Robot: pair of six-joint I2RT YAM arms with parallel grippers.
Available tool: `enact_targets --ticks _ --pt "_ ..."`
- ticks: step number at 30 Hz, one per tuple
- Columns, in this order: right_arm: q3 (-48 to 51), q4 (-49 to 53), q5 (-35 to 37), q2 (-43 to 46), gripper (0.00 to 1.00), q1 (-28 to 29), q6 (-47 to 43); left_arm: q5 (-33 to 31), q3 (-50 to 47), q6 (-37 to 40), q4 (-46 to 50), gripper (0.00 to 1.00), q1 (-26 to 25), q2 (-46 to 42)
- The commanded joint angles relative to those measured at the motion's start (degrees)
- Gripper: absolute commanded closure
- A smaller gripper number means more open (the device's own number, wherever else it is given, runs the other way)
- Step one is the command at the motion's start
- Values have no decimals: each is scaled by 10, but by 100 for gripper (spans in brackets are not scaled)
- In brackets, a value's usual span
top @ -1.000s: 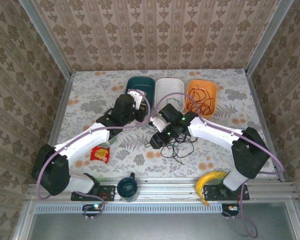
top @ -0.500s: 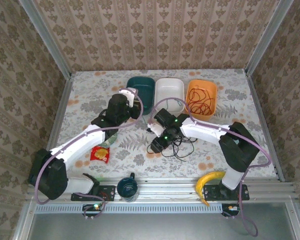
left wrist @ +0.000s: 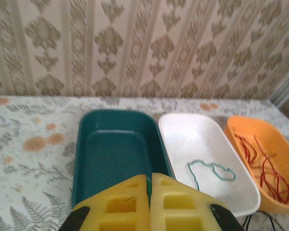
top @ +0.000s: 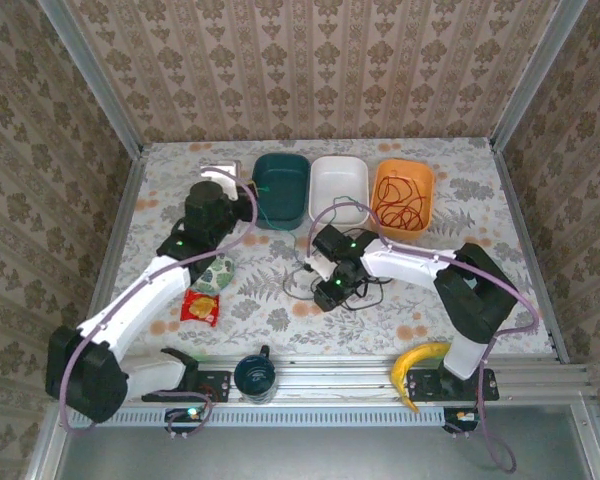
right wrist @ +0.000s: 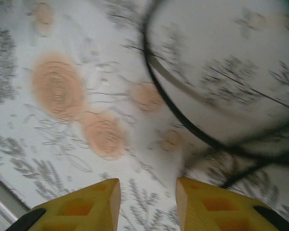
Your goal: Untangle the cables
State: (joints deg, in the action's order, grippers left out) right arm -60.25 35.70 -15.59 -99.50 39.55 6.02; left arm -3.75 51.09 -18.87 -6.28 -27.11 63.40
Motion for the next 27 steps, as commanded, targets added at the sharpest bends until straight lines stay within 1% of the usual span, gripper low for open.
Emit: enact_targets --ticks 1,5,8,10,13,14,15,17,19,22,25,27 --pt "21 -20 -25 1 63 -40 54 31 25 5 32 100 31 -31" --pt "44 -60 -68 15 63 -83 84 98 62 18 101 100 41 -31" --pt "59 -92 -85 38 63 -101 95 143 65 15 120 100 38 -19" --pt "64 -105 -74 61 62 -105 95 139 54 6 109 100 28 -15" --pt "78 -128 -46 106 61 -115 100 129 22 -4 52 100 13 -16" --pt "85 -137 -37 125 61 -121 105 126 14 -13 29 100 -6 -13" --pt "92 -147 -30 142 61 -127 111 123 10 -22 10 100 -10 -8" --pt "117 -177 -20 191 61 -148 137 108 18 -37 -16 100 -23 15" --pt "142 -206 -13 246 61 -170 165 83 44 -34 -20 100 -38 45" --pt "170 -238 10 314 59 -196 191 21 100 -9 -8 100 -62 103" --pt "170 -225 39 359 59 -205 188 -57 158 7 -5 100 -76 168" --pt "167 -213 46 380 59 -209 182 -100 198 21 -6 100 -78 215"
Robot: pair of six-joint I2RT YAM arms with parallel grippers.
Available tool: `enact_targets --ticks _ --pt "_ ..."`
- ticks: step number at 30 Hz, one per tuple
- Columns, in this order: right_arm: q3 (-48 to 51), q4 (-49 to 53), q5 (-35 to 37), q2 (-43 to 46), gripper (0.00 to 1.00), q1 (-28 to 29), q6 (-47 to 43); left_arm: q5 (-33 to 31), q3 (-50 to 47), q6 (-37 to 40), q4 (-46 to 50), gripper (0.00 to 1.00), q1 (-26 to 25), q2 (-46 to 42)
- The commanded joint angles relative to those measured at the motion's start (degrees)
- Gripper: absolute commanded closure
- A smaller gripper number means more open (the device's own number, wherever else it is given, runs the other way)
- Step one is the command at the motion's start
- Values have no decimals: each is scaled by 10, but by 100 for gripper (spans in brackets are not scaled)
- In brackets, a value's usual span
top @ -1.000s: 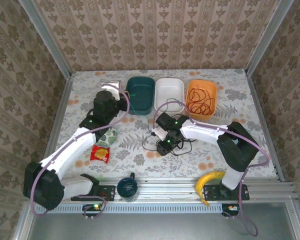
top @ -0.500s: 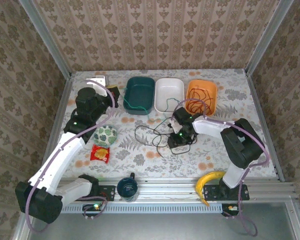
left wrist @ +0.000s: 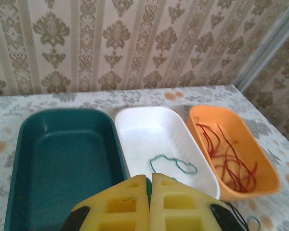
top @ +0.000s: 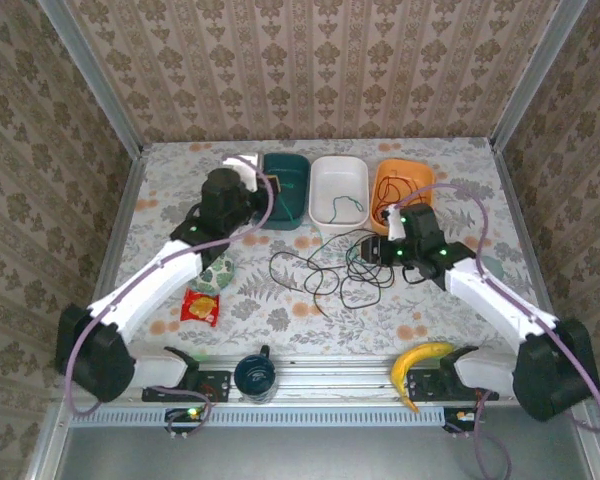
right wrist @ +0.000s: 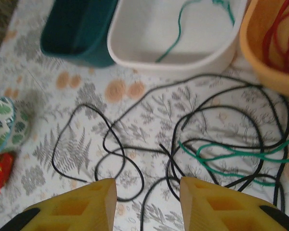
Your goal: Untangle the cables
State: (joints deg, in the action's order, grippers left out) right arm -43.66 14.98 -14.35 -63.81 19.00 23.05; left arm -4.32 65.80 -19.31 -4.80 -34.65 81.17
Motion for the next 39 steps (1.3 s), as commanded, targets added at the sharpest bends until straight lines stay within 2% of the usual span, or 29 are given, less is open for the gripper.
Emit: enact_targets --ticks 1,3,8,14,17,19,24,31,35,39 --pt "0 0 35 31 59 -5 9 -119 77 36 -18 100 -3 66" --pt "0 9 41 47 59 -10 -1 -162 134 64 -12 100 -5 123" --pt "4 38 58 83 59 -22 -10 -222 332 211 20 100 -19 297" --pt "10 72 66 109 58 -33 -33 -221 595 383 137 100 -41 500" --pt "9 80 71 117 58 -35 -43 -219 706 439 205 100 -51 572" --pt "10 80 72 120 58 -36 -45 -218 747 447 235 100 -52 596" --pt "17 75 69 123 58 -36 -42 -208 714 408 234 100 -46 563" --pt "28 60 57 124 58 -36 -33 -223 560 376 143 100 -36 447" --pt "29 57 53 121 58 -36 -32 -234 509 392 114 100 -31 410" --pt "29 59 54 118 58 -36 -33 -208 486 431 128 100 -31 402"
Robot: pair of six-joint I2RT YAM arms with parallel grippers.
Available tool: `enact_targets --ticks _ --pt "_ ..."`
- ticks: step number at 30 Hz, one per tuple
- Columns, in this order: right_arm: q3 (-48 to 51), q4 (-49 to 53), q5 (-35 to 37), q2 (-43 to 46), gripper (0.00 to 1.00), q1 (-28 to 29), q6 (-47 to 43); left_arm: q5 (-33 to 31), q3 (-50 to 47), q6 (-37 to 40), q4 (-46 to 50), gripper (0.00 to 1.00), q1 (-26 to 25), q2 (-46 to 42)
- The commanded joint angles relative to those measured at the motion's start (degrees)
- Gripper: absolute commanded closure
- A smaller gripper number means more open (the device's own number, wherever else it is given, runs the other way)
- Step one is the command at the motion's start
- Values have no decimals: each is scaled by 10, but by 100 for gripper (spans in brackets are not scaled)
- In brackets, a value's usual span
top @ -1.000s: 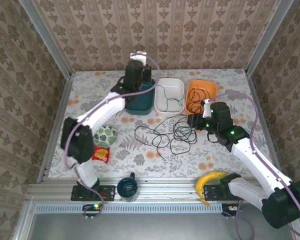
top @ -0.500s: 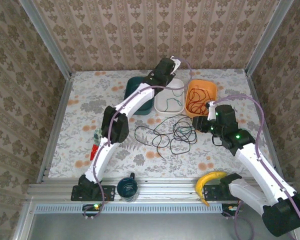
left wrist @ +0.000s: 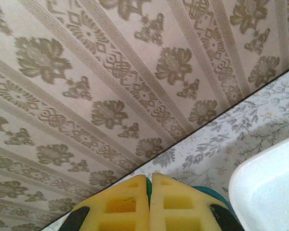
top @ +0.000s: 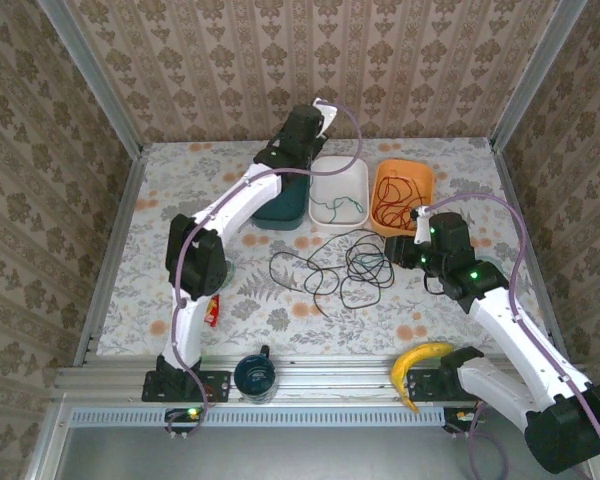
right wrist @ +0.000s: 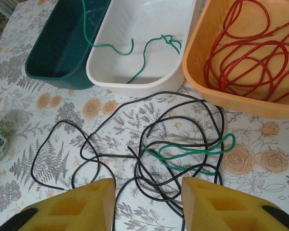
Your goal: Untangle the cables
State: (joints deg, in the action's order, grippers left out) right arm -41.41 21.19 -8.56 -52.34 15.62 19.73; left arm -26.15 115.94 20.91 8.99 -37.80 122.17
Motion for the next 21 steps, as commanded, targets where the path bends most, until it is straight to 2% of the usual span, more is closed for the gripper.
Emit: enact_targets --ticks 1,4,8,15,18,21 --pt "5 -4 -4 3 57 -2 0 26 -18 44 -3 100 -2 -6" --pt "5 -3 0 0 57 -2 -1 61 -21 94 10 100 -12 10" --pt "1 4 9 1 57 -2 -5 63 13 127 33 100 -22 50" --pt "-1 8 9 -1 57 -3 -6 103 54 124 42 100 -29 86" --pt "1 1 3 -6 57 -3 -2 144 81 107 70 100 -28 107" --pt "1 4 3 -3 57 -3 -2 156 122 91 107 100 -28 140"
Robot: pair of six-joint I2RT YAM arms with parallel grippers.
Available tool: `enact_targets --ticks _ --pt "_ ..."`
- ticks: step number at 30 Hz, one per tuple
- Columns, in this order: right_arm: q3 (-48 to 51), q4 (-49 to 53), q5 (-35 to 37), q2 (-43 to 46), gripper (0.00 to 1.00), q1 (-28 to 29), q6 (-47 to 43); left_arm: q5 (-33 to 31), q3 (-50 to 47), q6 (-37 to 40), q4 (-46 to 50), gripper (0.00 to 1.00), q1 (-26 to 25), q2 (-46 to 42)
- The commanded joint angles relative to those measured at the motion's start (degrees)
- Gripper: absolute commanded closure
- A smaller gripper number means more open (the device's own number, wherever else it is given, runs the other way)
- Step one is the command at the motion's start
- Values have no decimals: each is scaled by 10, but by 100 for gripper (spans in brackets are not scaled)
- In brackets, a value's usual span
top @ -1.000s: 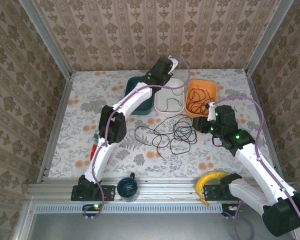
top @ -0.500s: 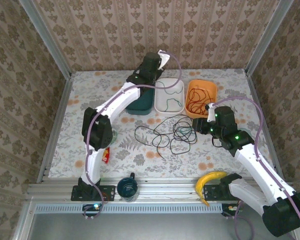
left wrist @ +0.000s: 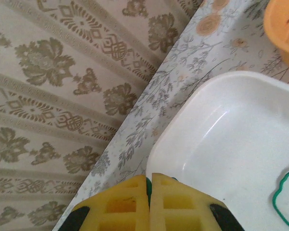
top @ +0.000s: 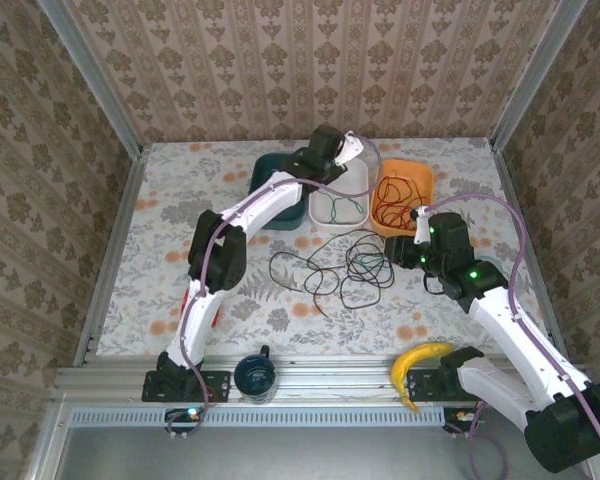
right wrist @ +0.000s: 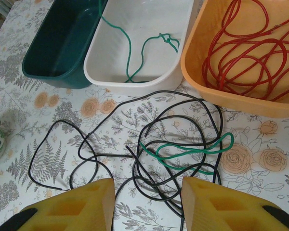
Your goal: Untangle the cables
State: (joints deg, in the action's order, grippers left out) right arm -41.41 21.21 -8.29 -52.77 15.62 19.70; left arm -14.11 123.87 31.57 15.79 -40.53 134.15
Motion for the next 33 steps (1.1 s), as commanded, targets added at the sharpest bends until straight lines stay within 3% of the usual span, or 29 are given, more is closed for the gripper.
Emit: enact_targets --ticks 1,6,9,11,16,20,27,33 --pt "2 5 1 4 57 -3 -2 38 53 -19 49 100 -2 29" --pt "5 4 5 10 57 -3 -2 44 93 -38 81 92 -5 65" --pt "3 4 6 11 57 -3 -4 40 99 -46 91 70 -6 71" --pt "5 3 5 9 57 -3 -3 40 99 -49 91 49 -7 67" --pt "-3 9 5 4 57 -3 -5 47 85 -65 43 24 -9 34" --pt "-11 25 8 -6 55 -3 -7 68 -7 -92 -52 19 -15 -40" --pt "-36 79 0 -101 51 -2 1 119 -331 -225 -204 18 -19 -240" --pt "-50 59 -1 -166 50 -4 32 86 -538 -342 -222 17 -24 -366"
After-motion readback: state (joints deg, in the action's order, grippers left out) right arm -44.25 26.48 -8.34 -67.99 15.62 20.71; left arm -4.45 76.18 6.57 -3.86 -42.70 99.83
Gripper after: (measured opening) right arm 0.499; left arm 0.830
